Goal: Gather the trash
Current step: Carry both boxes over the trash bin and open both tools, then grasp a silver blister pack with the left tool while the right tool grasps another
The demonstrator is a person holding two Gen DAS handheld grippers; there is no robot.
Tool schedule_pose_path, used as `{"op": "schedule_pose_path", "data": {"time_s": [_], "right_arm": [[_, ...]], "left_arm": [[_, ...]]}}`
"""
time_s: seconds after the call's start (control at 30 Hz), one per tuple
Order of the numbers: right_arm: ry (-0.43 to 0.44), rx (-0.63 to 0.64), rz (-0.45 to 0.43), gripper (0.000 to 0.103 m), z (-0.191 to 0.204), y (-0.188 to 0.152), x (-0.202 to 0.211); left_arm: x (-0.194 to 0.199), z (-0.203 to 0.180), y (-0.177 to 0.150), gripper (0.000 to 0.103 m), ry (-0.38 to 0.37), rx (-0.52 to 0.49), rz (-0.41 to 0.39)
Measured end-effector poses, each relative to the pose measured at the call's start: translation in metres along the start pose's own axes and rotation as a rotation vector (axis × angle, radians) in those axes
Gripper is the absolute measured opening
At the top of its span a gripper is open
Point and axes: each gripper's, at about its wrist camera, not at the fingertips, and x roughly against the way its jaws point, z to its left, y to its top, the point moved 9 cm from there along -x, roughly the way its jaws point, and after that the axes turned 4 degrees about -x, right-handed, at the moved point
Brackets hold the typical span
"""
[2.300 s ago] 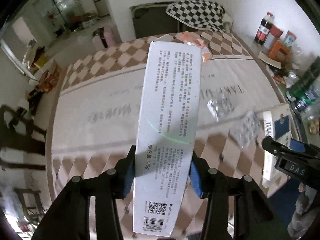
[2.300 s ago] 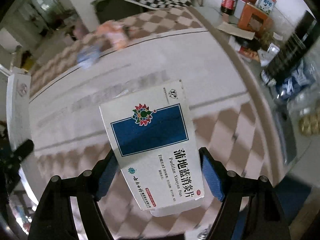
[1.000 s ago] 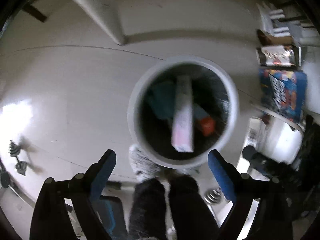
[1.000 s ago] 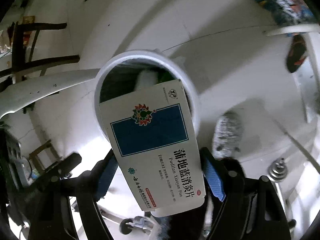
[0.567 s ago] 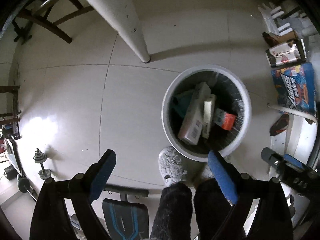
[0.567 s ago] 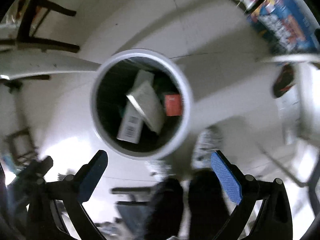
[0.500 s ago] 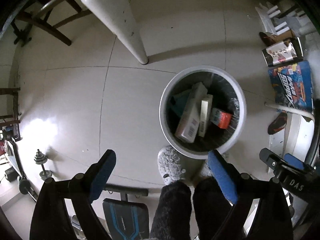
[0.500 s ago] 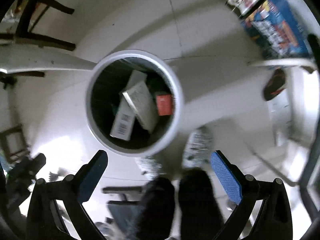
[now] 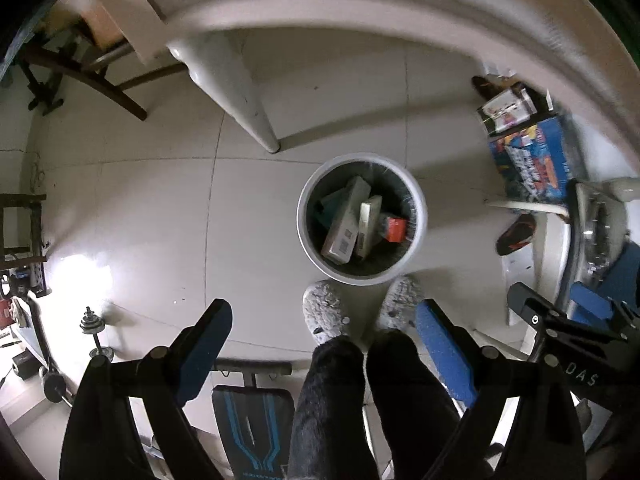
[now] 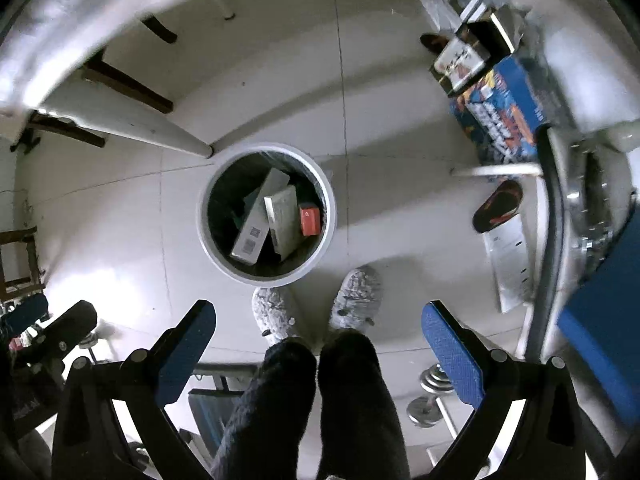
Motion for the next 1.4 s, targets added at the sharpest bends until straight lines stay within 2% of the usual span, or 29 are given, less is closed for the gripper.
{"op": "schedule_pose_path", "data": {"time_s": [0.33, 0.47, 0.57, 0.77, 0.9, 1.0, 1.07, 1.17, 1.33, 1.4], "right_arm": [[0.051, -0.009, -0.045, 0.103, 0.012, -0.019, 0.144], [0.115, -0.062, -0.071, 0.103, 0.015, -0.016, 0.200], [0.166, -0.124, -0.115, 0.103, 0.012, 0.001, 0.240], [0.198, -0.250, -0.199, 0.103, -0.033, 0.073, 0.296], [0.207, -0.378, -0.197, 0.103, -0.102, 0.141, 0.310], [0.215, -0.511, -0.184, 0.103, -0.164, 0.202, 0.302], [0.210, -0.594, -0.179, 0.103, -0.205, 0.254, 0.288], [0.190, -0.674, -0.159, 0.103, -0.245, 0.312, 0.268], [0.182, -0.772, -0.103, 0.097, -0.281, 0.393, 0.229], [0.176, -0.779, -0.077, 0.100, -0.281, 0.414, 0.217]], "left_arm": [[0.125, 0.007, -0.004, 0.094, 0.018, -0.035, -0.082], [0.170, 0.009, 0.012, 0.094, 0.036, -0.031, -0.155], [0.192, 0.004, 0.039, 0.094, 0.029, -0.010, -0.200], [0.217, -0.035, 0.114, 0.094, 0.071, -0.023, -0.276], [0.216, -0.080, 0.178, 0.094, 0.120, -0.053, -0.299], [0.196, -0.117, 0.228, 0.094, 0.112, -0.057, -0.272], [0.181, -0.137, 0.259, 0.094, 0.132, -0.055, -0.238], [0.154, -0.163, 0.298, 0.094, 0.148, -0.057, -0.172], [0.131, -0.186, 0.340, 0.094, 0.182, -0.067, -0.110], [0.128, -0.190, 0.351, 0.094, 0.192, -0.065, -0.100]]}}
